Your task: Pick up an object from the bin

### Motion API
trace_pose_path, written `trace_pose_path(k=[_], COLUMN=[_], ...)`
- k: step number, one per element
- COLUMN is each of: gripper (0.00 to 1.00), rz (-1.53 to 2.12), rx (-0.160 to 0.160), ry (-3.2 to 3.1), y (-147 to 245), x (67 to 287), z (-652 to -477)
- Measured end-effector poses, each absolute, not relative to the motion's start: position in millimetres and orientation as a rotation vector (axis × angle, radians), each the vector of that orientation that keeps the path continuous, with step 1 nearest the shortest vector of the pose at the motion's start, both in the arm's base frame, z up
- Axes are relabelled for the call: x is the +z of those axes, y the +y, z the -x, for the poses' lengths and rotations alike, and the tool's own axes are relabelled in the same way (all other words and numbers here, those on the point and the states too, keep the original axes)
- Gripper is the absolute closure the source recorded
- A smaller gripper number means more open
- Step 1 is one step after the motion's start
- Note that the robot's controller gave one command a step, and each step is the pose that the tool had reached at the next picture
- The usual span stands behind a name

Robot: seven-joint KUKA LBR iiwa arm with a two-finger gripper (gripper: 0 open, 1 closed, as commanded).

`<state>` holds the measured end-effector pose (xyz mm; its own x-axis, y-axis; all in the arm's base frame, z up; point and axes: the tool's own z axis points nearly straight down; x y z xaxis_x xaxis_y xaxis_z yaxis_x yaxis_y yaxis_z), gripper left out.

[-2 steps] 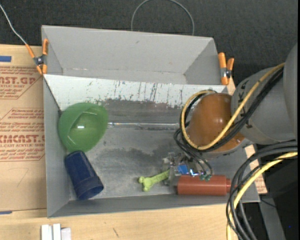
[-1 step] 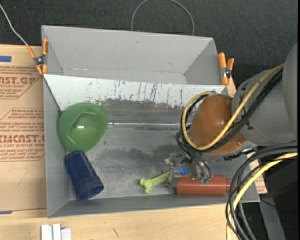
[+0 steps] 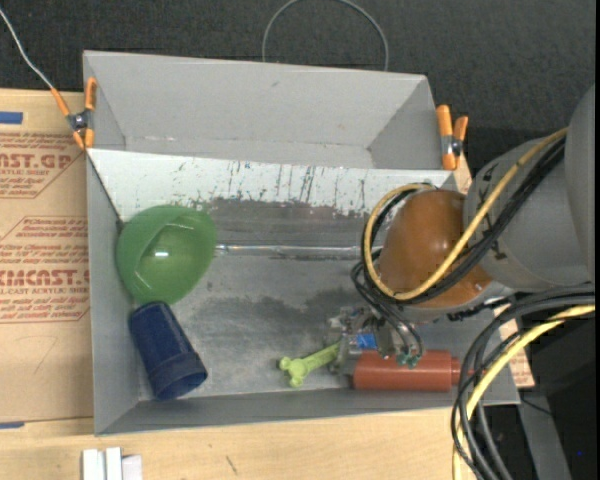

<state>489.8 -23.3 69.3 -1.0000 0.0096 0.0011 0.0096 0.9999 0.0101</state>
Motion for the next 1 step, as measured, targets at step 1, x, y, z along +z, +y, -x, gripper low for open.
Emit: trace_pose_path(k=[1], gripper=[1.0], rz=[-0.001], rx=[-0.017], ry=[-3.141], y=[-23.5], x=[69.2], z=[-488.0])
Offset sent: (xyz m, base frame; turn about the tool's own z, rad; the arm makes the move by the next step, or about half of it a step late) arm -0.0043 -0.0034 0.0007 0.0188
